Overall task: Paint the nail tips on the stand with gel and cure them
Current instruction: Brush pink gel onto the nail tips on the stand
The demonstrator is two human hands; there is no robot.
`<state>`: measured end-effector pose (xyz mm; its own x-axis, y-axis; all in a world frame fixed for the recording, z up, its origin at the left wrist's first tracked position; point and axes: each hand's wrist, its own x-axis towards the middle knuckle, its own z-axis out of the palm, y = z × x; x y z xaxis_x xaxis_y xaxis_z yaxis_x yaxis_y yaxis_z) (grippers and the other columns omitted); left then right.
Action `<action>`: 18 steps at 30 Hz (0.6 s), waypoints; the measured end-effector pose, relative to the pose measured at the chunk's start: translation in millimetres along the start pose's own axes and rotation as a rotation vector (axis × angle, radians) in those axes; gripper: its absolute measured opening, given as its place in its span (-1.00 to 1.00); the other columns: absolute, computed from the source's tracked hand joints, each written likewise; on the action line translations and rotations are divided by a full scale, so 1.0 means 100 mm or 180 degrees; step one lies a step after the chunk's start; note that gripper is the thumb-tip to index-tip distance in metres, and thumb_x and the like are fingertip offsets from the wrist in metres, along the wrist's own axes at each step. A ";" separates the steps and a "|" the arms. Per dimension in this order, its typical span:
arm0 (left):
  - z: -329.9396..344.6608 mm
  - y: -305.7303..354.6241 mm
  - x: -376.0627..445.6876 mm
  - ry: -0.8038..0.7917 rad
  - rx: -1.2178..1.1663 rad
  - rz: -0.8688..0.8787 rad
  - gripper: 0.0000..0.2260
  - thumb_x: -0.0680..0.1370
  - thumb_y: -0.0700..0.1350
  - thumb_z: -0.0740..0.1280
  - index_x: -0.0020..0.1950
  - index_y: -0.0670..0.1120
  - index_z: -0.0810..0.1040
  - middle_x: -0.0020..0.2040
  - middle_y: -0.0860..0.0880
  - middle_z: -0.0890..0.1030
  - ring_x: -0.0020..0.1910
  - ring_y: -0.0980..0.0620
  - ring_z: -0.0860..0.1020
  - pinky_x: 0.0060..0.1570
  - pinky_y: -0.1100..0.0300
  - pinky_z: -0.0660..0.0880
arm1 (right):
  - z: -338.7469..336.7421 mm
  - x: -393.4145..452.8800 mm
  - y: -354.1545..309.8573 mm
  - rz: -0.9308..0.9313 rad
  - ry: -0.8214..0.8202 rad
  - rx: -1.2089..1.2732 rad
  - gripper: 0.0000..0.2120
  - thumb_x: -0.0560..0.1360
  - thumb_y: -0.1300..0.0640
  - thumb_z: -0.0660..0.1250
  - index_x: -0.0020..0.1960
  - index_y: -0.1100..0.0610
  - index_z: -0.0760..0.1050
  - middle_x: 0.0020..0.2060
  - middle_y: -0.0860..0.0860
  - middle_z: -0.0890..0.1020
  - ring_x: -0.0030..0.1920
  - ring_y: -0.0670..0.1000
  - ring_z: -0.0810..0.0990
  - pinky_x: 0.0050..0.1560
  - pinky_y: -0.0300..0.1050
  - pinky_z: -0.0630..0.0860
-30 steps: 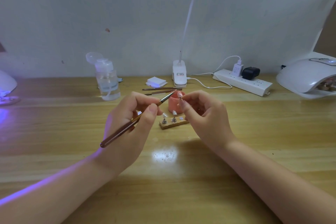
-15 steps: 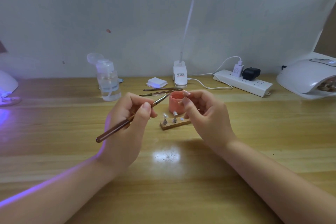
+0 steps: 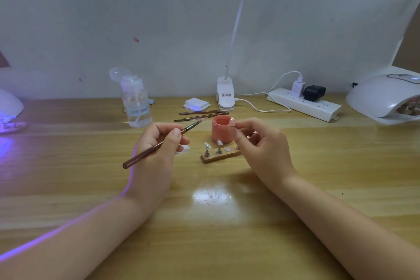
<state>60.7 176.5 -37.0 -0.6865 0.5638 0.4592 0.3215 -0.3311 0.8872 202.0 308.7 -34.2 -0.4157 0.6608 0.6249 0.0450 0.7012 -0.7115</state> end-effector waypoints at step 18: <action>0.02 -0.03 -0.01 0.0043 -0.0073 -0.0225 -0.85 0.61 -0.25 0.25 -0.06 -0.09 0.59 -0.26 0.01 0.68 -0.25 0.16 0.60 -0.23 0.39 0.49 | 0.05 0.01 0.14 0.0652 -0.0677 -0.1837 -0.82 0.51 -0.10 0.30 -0.04 -0.09 0.66 -0.34 -0.10 0.59 -0.17 -0.01 0.56 -0.32 -0.16 0.25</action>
<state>61.7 178.2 -39.7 -0.7156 0.5763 0.3947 0.2571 -0.3081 0.9160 197.4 317.7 -44.7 -0.5151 0.7705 0.3754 0.5988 0.6369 -0.4856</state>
